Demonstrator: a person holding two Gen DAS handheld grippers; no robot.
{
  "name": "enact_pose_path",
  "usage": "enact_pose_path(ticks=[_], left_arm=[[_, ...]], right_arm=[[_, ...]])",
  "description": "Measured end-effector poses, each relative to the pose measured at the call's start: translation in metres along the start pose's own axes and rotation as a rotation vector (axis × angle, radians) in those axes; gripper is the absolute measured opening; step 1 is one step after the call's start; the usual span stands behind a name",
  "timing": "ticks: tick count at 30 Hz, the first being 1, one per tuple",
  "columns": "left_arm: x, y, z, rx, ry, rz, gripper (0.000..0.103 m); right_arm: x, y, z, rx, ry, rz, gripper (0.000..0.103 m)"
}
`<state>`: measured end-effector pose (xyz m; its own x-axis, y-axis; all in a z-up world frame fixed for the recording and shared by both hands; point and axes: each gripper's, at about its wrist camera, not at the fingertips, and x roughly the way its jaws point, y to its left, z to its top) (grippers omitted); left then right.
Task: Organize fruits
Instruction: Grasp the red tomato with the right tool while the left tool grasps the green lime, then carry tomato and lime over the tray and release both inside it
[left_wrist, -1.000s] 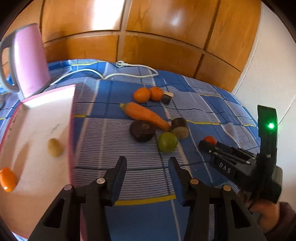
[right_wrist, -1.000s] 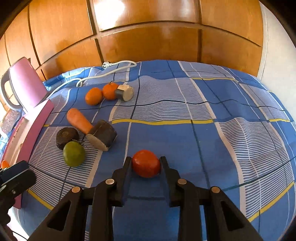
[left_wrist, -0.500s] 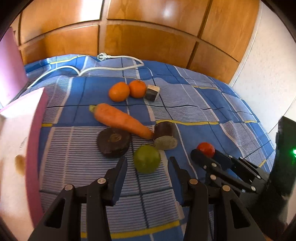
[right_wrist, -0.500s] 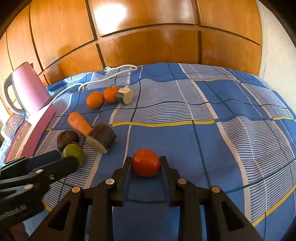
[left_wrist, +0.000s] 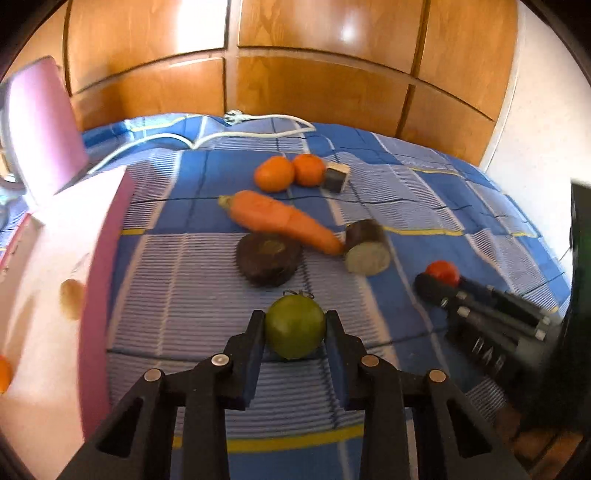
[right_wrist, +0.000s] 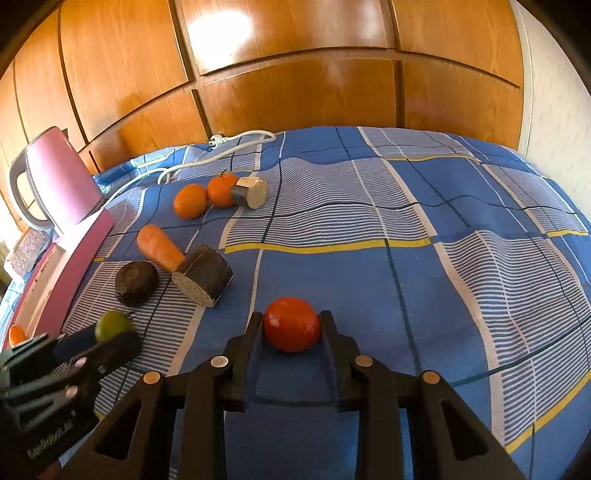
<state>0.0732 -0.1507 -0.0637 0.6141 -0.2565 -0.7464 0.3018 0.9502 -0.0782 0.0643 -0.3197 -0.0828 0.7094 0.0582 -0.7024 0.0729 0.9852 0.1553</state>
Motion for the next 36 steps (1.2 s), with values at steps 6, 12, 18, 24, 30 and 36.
enact_pose_path(ticks=[6,12,18,24,30,36], left_arm=[[0.005,0.002,-0.003,0.006,-0.017,0.013,0.032],[0.005,0.0,-0.005,0.021,-0.039,0.019,0.032],[0.004,-0.005,-0.01,0.053,-0.062,0.043,0.032],[0.004,-0.006,-0.009,0.061,-0.065,0.047,0.032],[-0.007,0.002,-0.004,0.02,-0.047,0.069,0.031],[-0.047,0.006,0.005,0.003,-0.131,0.08,0.031]], right_arm=[[0.002,0.006,0.002,-0.037,0.01,-0.014,0.036],[0.002,0.005,0.001,-0.036,0.006,-0.012,0.036],[0.001,0.003,0.001,-0.024,-0.003,-0.005,0.035],[0.001,0.003,0.0,-0.028,-0.006,-0.008,0.034],[0.0,0.001,0.001,-0.021,-0.01,0.003,0.034],[0.0,0.001,0.0,-0.021,-0.011,0.003,0.034]])
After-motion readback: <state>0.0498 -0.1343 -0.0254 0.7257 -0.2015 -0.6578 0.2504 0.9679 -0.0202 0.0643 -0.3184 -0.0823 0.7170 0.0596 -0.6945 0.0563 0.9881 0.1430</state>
